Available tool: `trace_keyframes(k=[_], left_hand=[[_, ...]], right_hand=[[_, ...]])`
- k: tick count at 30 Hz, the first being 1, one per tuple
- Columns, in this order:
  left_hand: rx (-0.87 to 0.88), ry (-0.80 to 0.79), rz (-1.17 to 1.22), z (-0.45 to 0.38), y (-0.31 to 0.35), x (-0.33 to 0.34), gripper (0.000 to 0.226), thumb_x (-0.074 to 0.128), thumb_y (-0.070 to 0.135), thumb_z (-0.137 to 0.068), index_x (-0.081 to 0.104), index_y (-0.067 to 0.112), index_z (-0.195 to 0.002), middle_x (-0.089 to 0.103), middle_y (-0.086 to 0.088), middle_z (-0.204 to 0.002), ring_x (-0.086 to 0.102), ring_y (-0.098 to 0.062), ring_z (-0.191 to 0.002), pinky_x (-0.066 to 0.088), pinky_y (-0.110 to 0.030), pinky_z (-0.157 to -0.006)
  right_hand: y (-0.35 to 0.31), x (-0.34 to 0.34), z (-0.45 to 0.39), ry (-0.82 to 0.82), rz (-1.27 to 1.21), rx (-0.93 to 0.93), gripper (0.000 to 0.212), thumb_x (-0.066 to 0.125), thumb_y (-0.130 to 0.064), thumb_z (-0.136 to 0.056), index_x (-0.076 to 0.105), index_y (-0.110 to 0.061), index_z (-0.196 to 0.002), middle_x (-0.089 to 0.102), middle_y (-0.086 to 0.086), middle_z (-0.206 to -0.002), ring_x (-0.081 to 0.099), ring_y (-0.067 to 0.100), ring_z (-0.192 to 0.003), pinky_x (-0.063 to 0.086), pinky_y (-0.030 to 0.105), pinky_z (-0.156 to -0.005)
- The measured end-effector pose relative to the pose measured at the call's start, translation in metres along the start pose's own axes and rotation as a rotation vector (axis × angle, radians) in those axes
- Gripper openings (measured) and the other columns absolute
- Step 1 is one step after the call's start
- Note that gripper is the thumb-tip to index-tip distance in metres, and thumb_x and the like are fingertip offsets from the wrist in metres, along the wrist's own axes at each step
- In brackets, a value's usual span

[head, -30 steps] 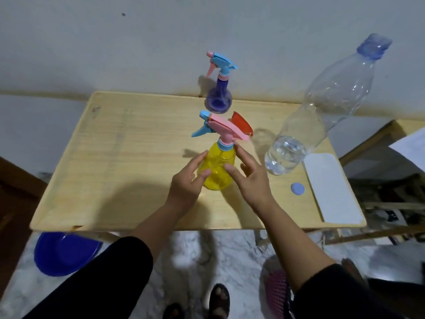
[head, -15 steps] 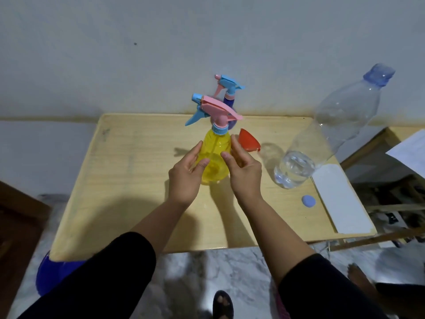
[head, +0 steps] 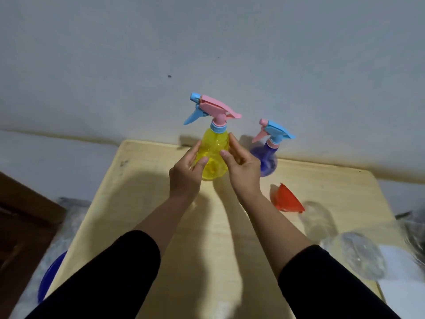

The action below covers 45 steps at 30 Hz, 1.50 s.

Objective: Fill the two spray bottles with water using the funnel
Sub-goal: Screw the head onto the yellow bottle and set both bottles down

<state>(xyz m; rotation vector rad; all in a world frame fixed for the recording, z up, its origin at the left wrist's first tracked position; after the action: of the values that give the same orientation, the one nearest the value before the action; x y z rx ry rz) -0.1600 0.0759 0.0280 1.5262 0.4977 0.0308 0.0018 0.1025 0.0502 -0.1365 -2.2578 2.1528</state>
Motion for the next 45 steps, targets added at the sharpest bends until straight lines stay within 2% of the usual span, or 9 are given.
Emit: trace_keyframes(k=[6, 14, 18, 21, 23, 26, 30, 35, 45], left_hand=[[-0.045, -0.011, -0.063, -0.032, -0.019, 0.015, 0.05, 0.054, 0.041, -0.082, 0.05, 0.037, -0.132, 0.061, 0.01, -0.127, 0.056, -0.007, -0.116, 0.042, -0.023, -0.094], [-0.071, 0.032, -0.046, -0.045, -0.029, 0.018, 0.045, 0.062, 0.028, -0.088, 0.052, 0.033, -0.131, 0.061, 0.008, -0.127, 0.054, -0.006, -0.119, 0.042, -0.03, -0.102], [-0.066, 0.035, -0.071, -0.044, -0.027, 0.018, 0.046, 0.062, 0.029, -0.088, 0.051, 0.034, -0.132, 0.061, 0.008, -0.127, 0.055, -0.006, -0.116, 0.041, -0.019, -0.095], [-0.062, 0.0, -0.106, -0.041, -0.024, 0.02, 0.049, 0.061, 0.032, -0.088, 0.046, 0.035, -0.135, 0.059, 0.009, -0.129, 0.055, -0.003, -0.112, 0.04, -0.016, -0.091], [-0.026, -0.049, -0.225, -0.039, -0.018, 0.022, 0.054, 0.059, 0.034, -0.089, 0.04, 0.034, -0.139, 0.056, 0.007, -0.133, 0.054, -0.008, -0.114, 0.034, -0.012, -0.086], [-0.007, -0.128, -0.446, -0.036, -0.02, 0.024, 0.063, 0.057, 0.036, -0.091, 0.029, 0.023, -0.145, 0.046, -0.004, -0.143, 0.044, -0.022, -0.128, 0.033, -0.025, -0.096], [-0.101, -0.235, -0.687, -0.027, -0.038, 0.02, 0.069, 0.052, 0.041, -0.092, 0.023, 0.01, -0.146, 0.029, -0.011, -0.151, 0.025, -0.025, -0.14, 0.027, -0.036, -0.109], [-0.055, -0.265, -0.855, -0.007, -0.016, 0.009, 0.063, 0.055, 0.036, -0.09, 0.031, 0.007, -0.141, 0.04, -0.012, -0.14, 0.037, -0.027, -0.13, 0.035, -0.037, -0.102], [0.066, -0.29, -0.994, 0.036, 0.07, -0.015, 0.052, 0.05, 0.036, -0.094, 0.036, 0.007, -0.135, 0.04, -0.011, -0.138, 0.04, -0.028, -0.128, 0.039, -0.038, -0.098]], right_hand=[[0.02, 0.007, -0.033, -0.022, -0.027, 0.041, 0.049, 0.065, -0.003, -0.085, 0.053, -0.011, -0.132, 0.059, 0.006, -0.129, 0.056, 0.015, -0.121, 0.045, 0.034, -0.104], [0.025, 0.009, -0.046, -0.05, -0.066, 0.025, 0.048, 0.063, 0.0, -0.086, 0.051, -0.006, -0.132, 0.059, 0.008, -0.128, 0.058, 0.009, -0.114, 0.049, 0.011, -0.085], [0.026, 0.009, -0.048, -0.084, -0.03, 0.005, 0.048, 0.062, -0.004, -0.088, 0.05, -0.009, -0.134, 0.058, 0.007, -0.13, 0.057, 0.012, -0.117, 0.05, 0.018, -0.092], [0.027, 0.009, -0.048, -0.112, 0.215, -0.054, 0.052, 0.06, -0.025, -0.092, 0.042, -0.02, -0.141, 0.052, 0.003, -0.139, 0.05, 0.014, -0.126, 0.045, 0.035, -0.104], [0.03, 0.009, -0.044, -0.136, 0.434, -0.042, 0.063, 0.056, -0.038, -0.092, 0.03, -0.021, -0.147, 0.043, 0.004, -0.146, 0.043, 0.017, -0.132, 0.036, 0.032, -0.109], [0.03, 0.005, -0.034, -0.178, 0.669, -0.01, 0.072, 0.055, -0.038, -0.093, 0.019, -0.01, -0.149, 0.033, 0.01, -0.151, 0.032, 0.023, -0.138, 0.026, 0.026, -0.107], [0.038, 0.004, -0.022, -0.333, 0.985, 0.028, 0.061, 0.049, -0.031, -0.095, 0.027, -0.002, -0.144, 0.031, 0.016, -0.15, 0.028, 0.028, -0.139, 0.024, 0.033, -0.112], [0.038, 0.0, -0.004, -0.48, 1.222, 0.114, 0.052, 0.05, -0.029, -0.092, 0.037, -0.005, -0.135, 0.041, 0.015, -0.14, 0.042, 0.031, -0.127, 0.04, 0.041, -0.101], [-0.052, -0.011, 0.034, -0.318, 1.4, 0.017, 0.041, 0.045, -0.029, -0.094, 0.047, -0.004, -0.127, 0.052, 0.015, -0.13, 0.053, 0.03, -0.117, 0.044, 0.036, -0.092]])
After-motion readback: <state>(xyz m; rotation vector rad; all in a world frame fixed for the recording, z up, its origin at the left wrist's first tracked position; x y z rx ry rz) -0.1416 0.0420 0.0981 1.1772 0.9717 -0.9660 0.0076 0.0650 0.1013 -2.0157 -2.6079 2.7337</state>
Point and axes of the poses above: each hand's wrist, its own z-axis away from the middle knuckle, its own x-axis out of the palm, y = z × x, the point moved 10 cm from there along -z, towards the middle knuckle
